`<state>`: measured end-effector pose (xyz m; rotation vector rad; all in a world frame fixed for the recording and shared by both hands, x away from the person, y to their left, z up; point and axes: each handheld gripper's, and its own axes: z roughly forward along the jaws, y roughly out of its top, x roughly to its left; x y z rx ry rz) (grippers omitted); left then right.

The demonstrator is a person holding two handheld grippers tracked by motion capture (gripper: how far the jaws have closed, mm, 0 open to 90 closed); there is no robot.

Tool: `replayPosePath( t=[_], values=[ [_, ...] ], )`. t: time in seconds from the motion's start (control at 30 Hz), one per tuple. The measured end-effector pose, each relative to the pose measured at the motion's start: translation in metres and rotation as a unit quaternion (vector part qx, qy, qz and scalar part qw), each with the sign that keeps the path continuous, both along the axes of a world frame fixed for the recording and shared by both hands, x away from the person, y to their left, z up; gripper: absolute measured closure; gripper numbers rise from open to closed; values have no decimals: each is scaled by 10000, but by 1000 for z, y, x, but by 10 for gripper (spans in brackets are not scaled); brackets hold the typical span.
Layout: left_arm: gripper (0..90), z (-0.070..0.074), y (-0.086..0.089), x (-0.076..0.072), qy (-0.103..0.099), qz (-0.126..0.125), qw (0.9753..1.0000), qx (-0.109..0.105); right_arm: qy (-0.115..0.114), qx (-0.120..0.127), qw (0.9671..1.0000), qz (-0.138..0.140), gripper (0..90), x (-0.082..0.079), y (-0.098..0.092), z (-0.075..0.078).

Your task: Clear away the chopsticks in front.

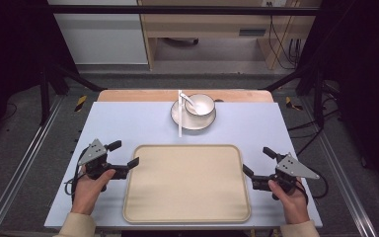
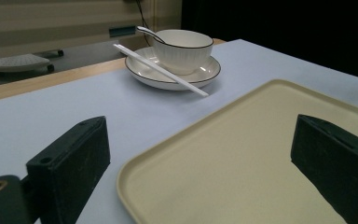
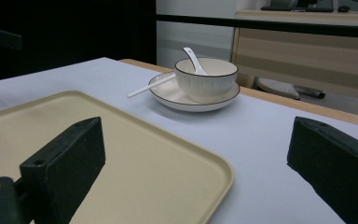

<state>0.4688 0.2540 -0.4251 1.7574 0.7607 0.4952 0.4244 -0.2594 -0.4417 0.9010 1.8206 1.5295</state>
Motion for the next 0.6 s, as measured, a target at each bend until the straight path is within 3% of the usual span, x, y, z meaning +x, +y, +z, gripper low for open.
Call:
replayPosePath(
  t=[0.33,0.47,0.6],
  values=[
    [74,27,-53,37,-25,-320,9977,589,58,-97,9999,-4,39,0,2,-1],
    [105,36,-74,48,-76,-384,9967,704,41,-82,10000,2,38,0,2,-1],
    [136,42,-96,61,7,-325,9960,827,25,-52,10000,-10,38,0,0,-1]
  ],
)
